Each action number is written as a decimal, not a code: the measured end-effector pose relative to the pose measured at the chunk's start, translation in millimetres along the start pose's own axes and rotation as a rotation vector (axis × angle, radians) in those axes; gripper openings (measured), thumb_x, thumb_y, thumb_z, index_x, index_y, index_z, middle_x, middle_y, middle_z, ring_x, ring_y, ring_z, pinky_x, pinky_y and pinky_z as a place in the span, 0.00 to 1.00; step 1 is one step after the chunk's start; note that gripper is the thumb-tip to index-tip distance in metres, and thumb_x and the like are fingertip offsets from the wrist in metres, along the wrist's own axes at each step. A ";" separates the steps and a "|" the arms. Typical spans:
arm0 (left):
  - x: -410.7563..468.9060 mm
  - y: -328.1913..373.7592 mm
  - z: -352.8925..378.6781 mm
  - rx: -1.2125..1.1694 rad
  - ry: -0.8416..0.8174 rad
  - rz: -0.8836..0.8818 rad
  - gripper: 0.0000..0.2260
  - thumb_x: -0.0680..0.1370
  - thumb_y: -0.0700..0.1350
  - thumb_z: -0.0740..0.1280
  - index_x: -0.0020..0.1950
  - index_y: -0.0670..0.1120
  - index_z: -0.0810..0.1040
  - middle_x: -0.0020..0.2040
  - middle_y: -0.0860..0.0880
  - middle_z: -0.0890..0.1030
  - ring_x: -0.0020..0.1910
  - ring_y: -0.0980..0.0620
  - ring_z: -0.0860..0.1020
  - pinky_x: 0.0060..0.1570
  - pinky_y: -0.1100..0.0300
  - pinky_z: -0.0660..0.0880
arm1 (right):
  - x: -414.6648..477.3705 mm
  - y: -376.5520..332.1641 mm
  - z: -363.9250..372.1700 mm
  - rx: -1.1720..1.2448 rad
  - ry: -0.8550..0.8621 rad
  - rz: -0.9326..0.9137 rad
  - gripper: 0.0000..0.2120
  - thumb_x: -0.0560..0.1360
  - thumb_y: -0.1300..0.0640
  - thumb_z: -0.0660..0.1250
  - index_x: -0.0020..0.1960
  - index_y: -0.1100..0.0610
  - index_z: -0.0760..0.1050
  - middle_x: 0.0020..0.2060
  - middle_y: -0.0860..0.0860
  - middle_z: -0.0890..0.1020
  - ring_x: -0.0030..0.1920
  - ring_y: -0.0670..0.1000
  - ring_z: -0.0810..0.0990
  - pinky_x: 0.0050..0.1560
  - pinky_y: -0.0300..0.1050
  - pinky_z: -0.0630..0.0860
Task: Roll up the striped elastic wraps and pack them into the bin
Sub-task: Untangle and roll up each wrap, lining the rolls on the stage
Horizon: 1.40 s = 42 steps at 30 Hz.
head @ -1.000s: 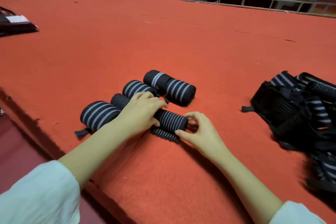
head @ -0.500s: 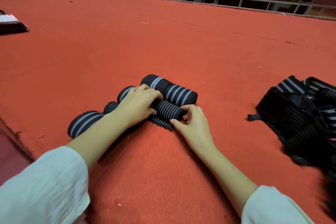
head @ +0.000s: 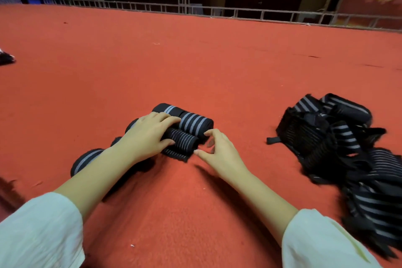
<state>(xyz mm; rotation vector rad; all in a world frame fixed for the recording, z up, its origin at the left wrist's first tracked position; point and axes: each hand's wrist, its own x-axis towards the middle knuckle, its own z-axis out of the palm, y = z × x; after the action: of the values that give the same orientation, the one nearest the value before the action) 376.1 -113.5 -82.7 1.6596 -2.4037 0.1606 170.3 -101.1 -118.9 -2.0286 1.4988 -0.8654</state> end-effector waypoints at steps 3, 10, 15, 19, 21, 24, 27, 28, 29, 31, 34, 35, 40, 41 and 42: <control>-2.7 31.8 -19.4 0.005 0.018 0.038 0.25 0.77 0.53 0.66 0.73 0.52 0.65 0.68 0.52 0.70 0.66 0.49 0.67 0.62 0.55 0.64 | -22.2 1.3 -38.4 -0.106 -0.035 -0.024 0.21 0.75 0.51 0.68 0.66 0.53 0.67 0.54 0.51 0.73 0.49 0.50 0.73 0.55 0.44 0.70; 5.0 156.7 -33.4 -0.023 0.022 0.264 0.23 0.78 0.56 0.64 0.71 0.51 0.69 0.66 0.49 0.72 0.64 0.47 0.70 0.64 0.51 0.66 | -106.5 38.5 -160.8 -0.379 0.002 0.001 0.20 0.76 0.50 0.67 0.65 0.52 0.69 0.56 0.51 0.73 0.55 0.52 0.76 0.59 0.48 0.71; 16.7 262.3 -20.6 -0.076 0.008 0.396 0.22 0.79 0.57 0.62 0.71 0.52 0.68 0.67 0.52 0.71 0.66 0.49 0.68 0.63 0.55 0.64 | -176.5 91.9 -245.3 -0.493 0.078 0.123 0.19 0.76 0.50 0.67 0.65 0.52 0.72 0.58 0.50 0.75 0.61 0.50 0.73 0.62 0.44 0.67; 20.0 330.5 -0.1 -0.197 -0.063 0.480 0.26 0.78 0.57 0.64 0.74 0.49 0.66 0.69 0.51 0.70 0.68 0.50 0.67 0.66 0.57 0.64 | -219.6 125.5 -285.5 -0.491 0.051 0.187 0.20 0.75 0.51 0.68 0.66 0.52 0.74 0.63 0.48 0.75 0.66 0.49 0.71 0.67 0.42 0.65; 17.8 351.6 13.3 -0.252 -0.147 0.475 0.31 0.77 0.58 0.64 0.77 0.49 0.60 0.73 0.52 0.65 0.71 0.52 0.63 0.70 0.58 0.61 | -231.1 136.0 -290.3 -0.495 0.003 0.201 0.22 0.76 0.50 0.68 0.68 0.52 0.72 0.68 0.48 0.72 0.69 0.47 0.68 0.68 0.37 0.60; 13.8 364.5 31.2 -0.331 -0.242 0.446 0.38 0.76 0.61 0.65 0.79 0.50 0.52 0.77 0.53 0.59 0.74 0.54 0.58 0.73 0.61 0.56 | -239.4 151.0 -282.9 -0.497 -0.069 0.216 0.24 0.77 0.47 0.65 0.72 0.49 0.68 0.74 0.49 0.65 0.74 0.46 0.62 0.70 0.36 0.54; 10.6 363.4 34.9 -0.360 -0.182 0.438 0.42 0.70 0.75 0.48 0.78 0.52 0.55 0.75 0.55 0.63 0.73 0.56 0.62 0.71 0.61 0.59 | -242.8 161.7 -275.1 -0.444 -0.101 0.206 0.25 0.77 0.43 0.64 0.72 0.46 0.66 0.75 0.47 0.62 0.74 0.44 0.60 0.72 0.38 0.54; 12.5 361.4 32.4 -0.381 -0.135 0.427 0.45 0.67 0.78 0.40 0.77 0.53 0.59 0.74 0.55 0.66 0.72 0.56 0.64 0.71 0.60 0.61 | -242.2 163.8 -276.7 -0.427 -0.099 0.200 0.25 0.77 0.42 0.63 0.72 0.46 0.67 0.74 0.46 0.64 0.74 0.44 0.61 0.73 0.38 0.55; 17.8 359.2 30.1 -0.400 -0.096 0.413 0.48 0.66 0.78 0.35 0.76 0.53 0.62 0.72 0.56 0.68 0.71 0.56 0.65 0.70 0.58 0.63 | -240.7 165.0 -280.5 -0.407 -0.088 0.188 0.23 0.77 0.42 0.62 0.71 0.46 0.69 0.73 0.45 0.66 0.73 0.43 0.62 0.72 0.37 0.55; 35.9 358.2 23.5 -0.426 -0.050 0.391 0.46 0.67 0.78 0.38 0.74 0.53 0.65 0.72 0.56 0.69 0.70 0.56 0.66 0.70 0.59 0.63 | -234.2 168.1 -291.7 -0.356 -0.059 0.176 0.19 0.79 0.45 0.61 0.67 0.48 0.74 0.69 0.45 0.71 0.69 0.42 0.66 0.70 0.36 0.58; 73.0 375.7 11.9 -0.415 -0.048 0.395 0.34 0.75 0.70 0.49 0.75 0.52 0.64 0.73 0.55 0.68 0.71 0.55 0.65 0.70 0.58 0.62 | -216.1 181.0 -313.6 -0.291 0.038 0.186 0.16 0.80 0.52 0.61 0.67 0.52 0.74 0.64 0.46 0.76 0.63 0.43 0.73 0.67 0.38 0.65; 86.2 385.3 11.6 -0.393 -0.072 0.399 0.30 0.77 0.66 0.53 0.75 0.52 0.63 0.73 0.54 0.67 0.71 0.55 0.64 0.69 0.57 0.62 | -209.0 188.3 -320.8 -0.294 0.065 0.201 0.16 0.80 0.54 0.61 0.67 0.53 0.73 0.64 0.47 0.77 0.63 0.44 0.74 0.67 0.39 0.66; 138.3 424.7 37.9 -0.269 -0.307 0.434 0.35 0.75 0.62 0.65 0.77 0.49 0.58 0.76 0.49 0.62 0.74 0.50 0.61 0.72 0.51 0.61 | -178.1 228.6 -338.4 -0.339 0.044 0.314 0.19 0.79 0.60 0.62 0.69 0.56 0.71 0.66 0.50 0.75 0.67 0.49 0.72 0.64 0.36 0.62; 142.3 426.5 45.4 -0.231 -0.350 0.433 0.36 0.75 0.61 0.66 0.77 0.48 0.58 0.75 0.48 0.63 0.73 0.49 0.62 0.72 0.51 0.61 | -175.1 233.7 -336.8 -0.333 0.018 0.328 0.20 0.79 0.60 0.64 0.70 0.56 0.69 0.67 0.50 0.74 0.68 0.49 0.71 0.64 0.36 0.61; 145.5 427.3 53.6 -0.198 -0.372 0.437 0.34 0.76 0.59 0.66 0.77 0.48 0.59 0.74 0.47 0.66 0.72 0.48 0.64 0.71 0.51 0.63 | -172.2 240.2 -334.3 -0.329 -0.010 0.343 0.22 0.78 0.58 0.65 0.72 0.55 0.68 0.68 0.50 0.72 0.69 0.49 0.70 0.66 0.36 0.60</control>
<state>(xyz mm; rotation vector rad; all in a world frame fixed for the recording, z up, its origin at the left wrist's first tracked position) -78.3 -104.3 -86.2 1.1397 -2.9159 -0.3387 -265.1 -7.7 -90.5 -1.8977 2.0143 -0.4950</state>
